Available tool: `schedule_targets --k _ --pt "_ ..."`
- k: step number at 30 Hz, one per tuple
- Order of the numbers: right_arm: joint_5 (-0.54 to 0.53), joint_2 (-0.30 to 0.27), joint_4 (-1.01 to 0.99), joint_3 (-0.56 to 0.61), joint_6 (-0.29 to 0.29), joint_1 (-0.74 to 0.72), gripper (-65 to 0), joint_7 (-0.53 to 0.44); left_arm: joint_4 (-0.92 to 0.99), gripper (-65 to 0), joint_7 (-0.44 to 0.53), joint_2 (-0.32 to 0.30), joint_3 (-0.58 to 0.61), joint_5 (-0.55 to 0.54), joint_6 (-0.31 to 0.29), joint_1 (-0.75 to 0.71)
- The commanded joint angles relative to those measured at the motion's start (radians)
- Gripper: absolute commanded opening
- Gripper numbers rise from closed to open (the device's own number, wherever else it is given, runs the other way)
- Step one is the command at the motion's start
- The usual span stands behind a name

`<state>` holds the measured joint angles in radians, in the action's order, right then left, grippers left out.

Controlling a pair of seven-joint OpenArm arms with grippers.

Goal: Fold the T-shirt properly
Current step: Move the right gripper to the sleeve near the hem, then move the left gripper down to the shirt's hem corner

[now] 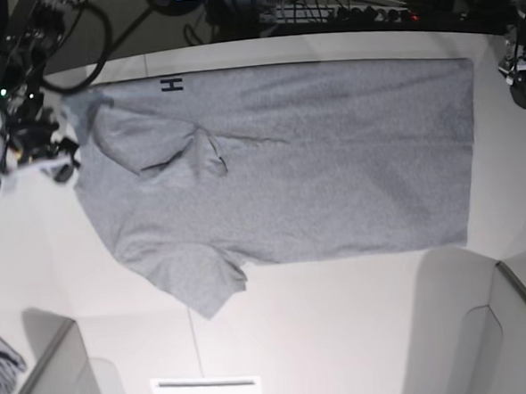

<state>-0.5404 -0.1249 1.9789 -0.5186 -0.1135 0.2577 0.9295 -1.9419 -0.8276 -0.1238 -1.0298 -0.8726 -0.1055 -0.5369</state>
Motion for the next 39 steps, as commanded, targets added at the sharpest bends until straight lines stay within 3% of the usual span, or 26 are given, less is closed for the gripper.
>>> schedule_targets --k 1,4,9,10,12,14,18,21,29,39 --pt "-0.001 -0.019 0.001 0.002 0.024 -0.036 -35.7 -0.019 -0.012 -24.7 0.011 -0.012 0.021 -0.009 -0.001 0.011" --pt "-0.001 -0.088 -0.071 0.074 0.090 -0.145 -35.7 -0.019 -0.009 -37.4 0.011 -0.014 0.099 -0.006 -0.001 0.036" --pt "-0.001 -0.183 -0.277 0.275 0.094 -0.360 -35.1 -0.026 -0.009 -63.8 0.011 -0.015 0.223 -0.004 -0.001 0.074" --pt "-0.001 -0.192 -0.321 0.308 0.096 -0.401 -35.0 -0.028 -0.009 -65.0 0.011 -0.015 0.239 -0.006 -0.001 0.080" --pt "-0.001 -0.209 -0.433 0.369 0.113 -0.498 -33.6 -0.051 -0.009 -65.0 0.011 -0.015 0.282 -0.007 -0.001 0.096" --pt "-0.001 -0.218 -0.571 0.427 0.193 -0.593 -29.9 -0.097 -0.009 -65.0 0.011 -0.015 0.314 -0.007 -0.001 0.107" --pt "0.001 -0.218 -0.919 0.524 0.369 -0.800 -29.0 -0.192 -0.009 -65.0 0.011 -0.014 0.355 -0.007 -0.001 0.116" --pt "0.001 -0.220 -1.197 0.611 0.447 -0.941 -29.0 -0.290 -0.009 -65.0 0.011 -0.012 0.349 -0.007 -0.001 0.116" --pt "-0.001 -0.203 -1.700 0.808 0.478 -1.133 -28.8 -0.588 -0.007 -65.0 0.011 -0.009 0.348 -0.004 -0.001 0.108" --pt "-0.001 -0.195 -1.711 0.814 0.473 -1.056 -28.8 -0.639 -0.007 -65.0 0.011 -0.007 0.348 -0.003 0.002 0.099"
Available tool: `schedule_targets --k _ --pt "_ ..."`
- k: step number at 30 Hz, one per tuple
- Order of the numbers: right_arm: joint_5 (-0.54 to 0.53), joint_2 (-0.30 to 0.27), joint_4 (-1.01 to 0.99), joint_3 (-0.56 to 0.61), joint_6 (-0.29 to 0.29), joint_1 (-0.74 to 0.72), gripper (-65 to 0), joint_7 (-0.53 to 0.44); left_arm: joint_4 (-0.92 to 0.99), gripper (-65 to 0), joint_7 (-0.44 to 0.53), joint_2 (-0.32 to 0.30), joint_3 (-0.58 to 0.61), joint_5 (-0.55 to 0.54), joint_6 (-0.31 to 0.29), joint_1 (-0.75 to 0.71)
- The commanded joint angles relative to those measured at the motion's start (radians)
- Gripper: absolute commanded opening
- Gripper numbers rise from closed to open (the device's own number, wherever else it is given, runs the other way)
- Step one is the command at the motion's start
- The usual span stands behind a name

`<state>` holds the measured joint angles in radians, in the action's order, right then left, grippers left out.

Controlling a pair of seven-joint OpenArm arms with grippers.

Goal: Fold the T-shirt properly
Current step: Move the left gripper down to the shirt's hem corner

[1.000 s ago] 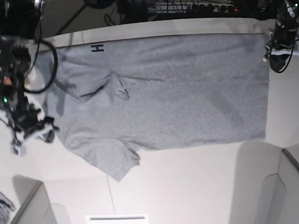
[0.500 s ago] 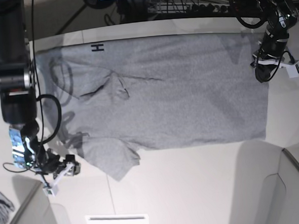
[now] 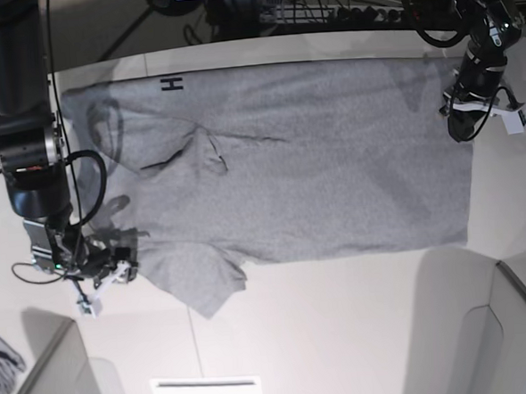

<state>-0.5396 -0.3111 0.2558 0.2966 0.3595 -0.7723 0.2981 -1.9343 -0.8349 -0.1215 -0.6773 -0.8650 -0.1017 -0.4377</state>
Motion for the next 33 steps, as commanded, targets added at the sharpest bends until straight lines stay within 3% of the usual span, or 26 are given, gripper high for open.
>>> schedule_targets --k 1,6,10,20,23,28,33 --pt "0.000 -0.009 0.010 0.000 0.000 -0.019 -28.8 -0.017 -0.015 -65.0 0.018 -0.010 -0.005 -0.010 -0.002 -0.003" --pt "0.000 -0.004 0.015 0.000 0.014 -0.005 -28.8 0.000 -0.015 -65.0 0.018 -0.010 -0.005 -0.010 -0.002 -0.014" --pt "0.000 0.011 0.029 0.002 0.106 -0.006 -29.3 0.080 -0.015 -65.0 0.018 -0.010 -0.005 -0.010 -0.002 -0.016" --pt "0.091 0.026 0.096 -0.006 0.103 0.044 -30.8 0.091 -0.015 -65.0 0.018 -0.010 -0.005 -0.010 0.000 -0.010" --pt "0.091 0.028 0.096 -0.006 0.102 0.046 -41.3 0.083 -0.015 -65.0 0.018 -0.010 -0.005 -0.010 0.000 -0.005" --pt "0.095 0.031 0.096 -0.006 0.049 0.049 -62.9 0.042 -0.001 -65.0 0.018 -0.013 -0.005 -0.010 0.000 -0.003" --pt "0.094 0.031 0.098 -0.006 0.003 0.047 -65.0 0.042 0.017 -65.0 0.018 -0.022 -0.005 -0.001 0.001 0.050"
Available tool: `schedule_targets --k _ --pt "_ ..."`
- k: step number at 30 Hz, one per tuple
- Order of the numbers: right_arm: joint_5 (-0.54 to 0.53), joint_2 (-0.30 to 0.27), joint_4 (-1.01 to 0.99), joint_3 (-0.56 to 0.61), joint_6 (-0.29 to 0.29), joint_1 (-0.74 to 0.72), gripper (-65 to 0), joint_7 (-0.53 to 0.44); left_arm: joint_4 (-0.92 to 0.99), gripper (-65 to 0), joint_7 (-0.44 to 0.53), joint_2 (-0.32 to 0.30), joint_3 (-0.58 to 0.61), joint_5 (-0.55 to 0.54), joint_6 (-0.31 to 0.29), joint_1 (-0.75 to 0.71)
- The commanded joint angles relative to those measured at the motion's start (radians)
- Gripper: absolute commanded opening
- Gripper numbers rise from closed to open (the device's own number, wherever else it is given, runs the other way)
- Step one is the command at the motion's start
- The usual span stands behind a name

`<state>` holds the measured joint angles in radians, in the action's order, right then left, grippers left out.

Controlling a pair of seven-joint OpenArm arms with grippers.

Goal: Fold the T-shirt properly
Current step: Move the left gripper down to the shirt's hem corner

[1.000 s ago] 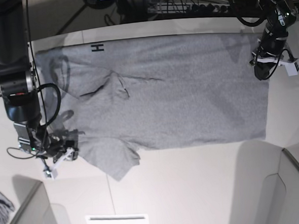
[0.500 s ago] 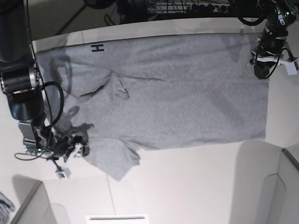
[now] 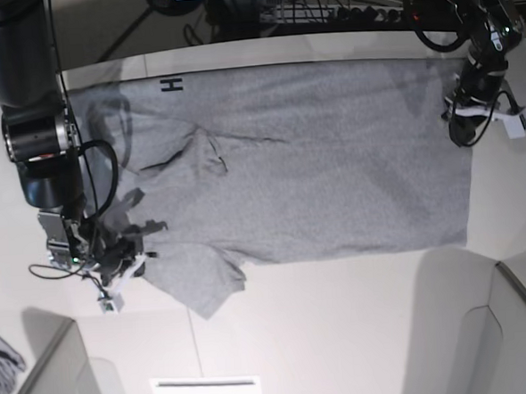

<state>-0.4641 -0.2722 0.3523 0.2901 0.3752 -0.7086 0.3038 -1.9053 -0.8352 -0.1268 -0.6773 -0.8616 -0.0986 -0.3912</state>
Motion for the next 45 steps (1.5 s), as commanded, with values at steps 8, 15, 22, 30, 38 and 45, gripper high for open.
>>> schedule_targets --k 8,15,22,30,38,45 --pt "0.021 -0.006 0.001 0.007 -0.014 -0.021 -65.0 0.039 0.157 -34.9 0.018 -0.060 -0.005 0.109 0.093 0.205" --pt "0.021 -0.009 0.001 0.008 -0.015 -0.021 -65.0 0.041 0.439 -12.0 0.018 -0.165 0.004 0.109 0.092 0.424" --pt "0.021 -0.012 0.001 0.008 -0.017 -0.021 -65.0 0.042 0.741 -16.5 0.026 -0.323 0.120 0.110 0.090 0.628" --pt "0.021 -0.011 0.001 0.008 -0.017 -0.021 -65.0 0.042 1.056 -16.5 0.181 -0.403 0.459 0.110 0.087 0.828" --pt "0.021 -0.014 0.001 0.008 -0.017 -0.023 -65.0 0.042 1.332 -16.5 0.339 -0.396 0.614 0.110 -0.020 0.961" --pt "0.021 -0.011 0.001 0.008 -0.017 -0.032 -65.0 0.042 1.424 -16.5 0.414 -0.362 0.799 0.110 -0.023 1.039"
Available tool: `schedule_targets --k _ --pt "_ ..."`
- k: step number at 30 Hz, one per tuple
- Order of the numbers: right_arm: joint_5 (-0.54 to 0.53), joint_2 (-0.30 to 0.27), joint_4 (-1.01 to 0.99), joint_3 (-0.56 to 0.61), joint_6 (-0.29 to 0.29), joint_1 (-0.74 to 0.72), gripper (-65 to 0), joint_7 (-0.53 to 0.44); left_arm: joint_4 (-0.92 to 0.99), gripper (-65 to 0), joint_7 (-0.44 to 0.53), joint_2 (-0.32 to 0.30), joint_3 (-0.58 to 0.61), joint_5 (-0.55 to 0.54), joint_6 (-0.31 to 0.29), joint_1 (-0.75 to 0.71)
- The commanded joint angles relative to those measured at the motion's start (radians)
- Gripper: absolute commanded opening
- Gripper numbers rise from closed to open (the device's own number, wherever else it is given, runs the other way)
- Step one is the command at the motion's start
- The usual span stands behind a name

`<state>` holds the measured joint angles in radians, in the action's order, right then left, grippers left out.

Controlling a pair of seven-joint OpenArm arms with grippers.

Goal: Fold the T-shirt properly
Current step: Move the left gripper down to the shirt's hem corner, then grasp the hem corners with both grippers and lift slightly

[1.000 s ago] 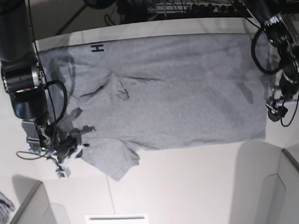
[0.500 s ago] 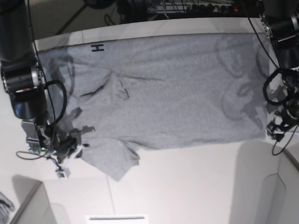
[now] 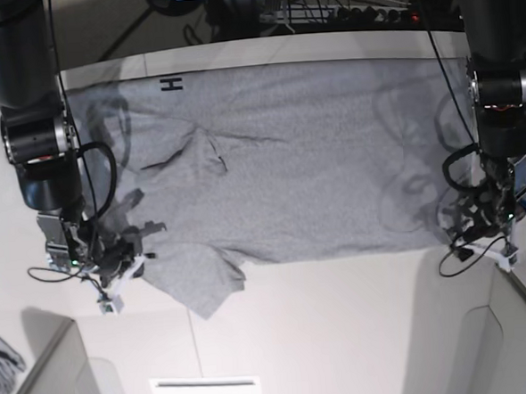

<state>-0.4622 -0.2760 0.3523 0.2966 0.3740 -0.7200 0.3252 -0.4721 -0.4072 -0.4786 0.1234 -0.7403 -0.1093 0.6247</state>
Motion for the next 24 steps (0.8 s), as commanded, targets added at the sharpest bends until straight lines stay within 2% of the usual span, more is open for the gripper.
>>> schedule_targets --k 1,11,13,21,24 --pt "0.019 -0.007 0.001 0.002 -0.016 -0.022 -65.0 0.021 -0.012 -16.5 -0.014 -0.006 0.003 -0.011 -0.013 0.024" --pt "0.019 -0.006 0.001 0.002 -0.016 -0.023 -65.0 0.021 -0.014 -17.8 -0.014 0.027 0.008 -0.011 -0.013 0.017" --pt "0.019 -0.006 0.001 0.002 -0.016 -0.023 -65.0 0.021 -0.009 -25.2 -0.014 0.044 0.009 -0.011 -0.013 0.017" --pt "0.019 -0.004 0.001 -0.004 -0.016 -0.019 -65.0 0.015 -0.015 -65.0 -0.012 0.057 0.008 -0.011 -0.013 -0.036" --pt "0.019 -0.006 0.001 -0.006 -0.016 -0.017 -65.0 -0.015 -0.043 -65.0 -0.012 0.057 0.002 -0.011 -0.013 -0.076"
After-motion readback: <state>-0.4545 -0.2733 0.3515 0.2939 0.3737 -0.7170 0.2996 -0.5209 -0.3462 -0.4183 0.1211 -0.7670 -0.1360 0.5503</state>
